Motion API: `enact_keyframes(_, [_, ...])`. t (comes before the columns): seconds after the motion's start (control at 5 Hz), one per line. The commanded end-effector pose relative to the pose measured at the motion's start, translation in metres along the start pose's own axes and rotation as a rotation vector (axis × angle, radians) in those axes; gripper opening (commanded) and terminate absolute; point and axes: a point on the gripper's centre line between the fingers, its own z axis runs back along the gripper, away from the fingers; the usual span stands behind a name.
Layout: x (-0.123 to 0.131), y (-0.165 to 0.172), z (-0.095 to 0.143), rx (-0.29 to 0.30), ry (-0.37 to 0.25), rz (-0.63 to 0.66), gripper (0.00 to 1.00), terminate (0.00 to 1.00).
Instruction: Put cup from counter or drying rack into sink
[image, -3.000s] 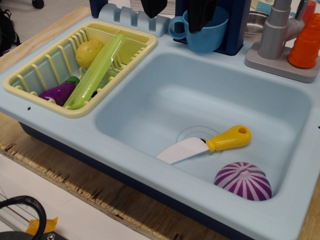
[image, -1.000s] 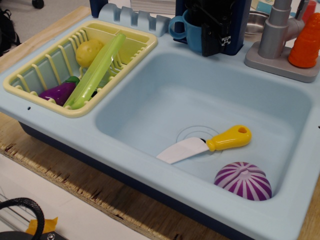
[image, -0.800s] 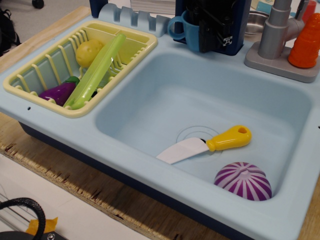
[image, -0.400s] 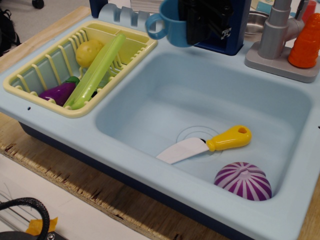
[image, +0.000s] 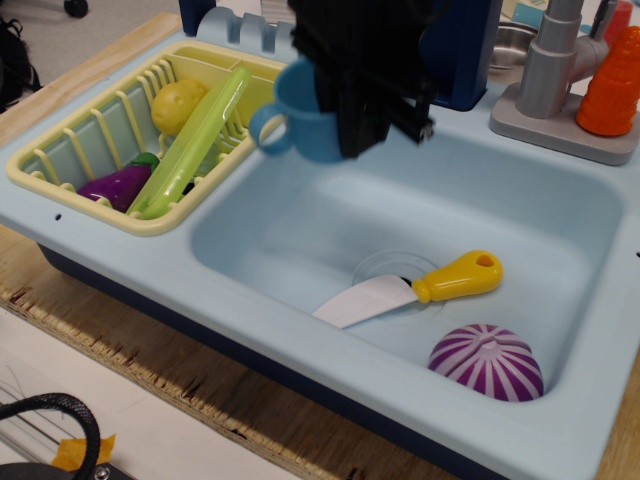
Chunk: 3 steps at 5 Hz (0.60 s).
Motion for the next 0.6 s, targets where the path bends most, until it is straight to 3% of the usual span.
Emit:
enact_keyframes(0.0, [-0.0068,-0.0068,-0.0049,-0.027,-0.040,0.100,1.00,0.00])
enact_keyframes(0.2, [-0.0068,-0.0068,-0.0049,-0.027,-0.040,0.100,1.00,0.00])
enact_keyframes(0.4, [-0.0068,-0.0068,-0.0049,-0.027,-0.040,0.100,1.00,1.00])
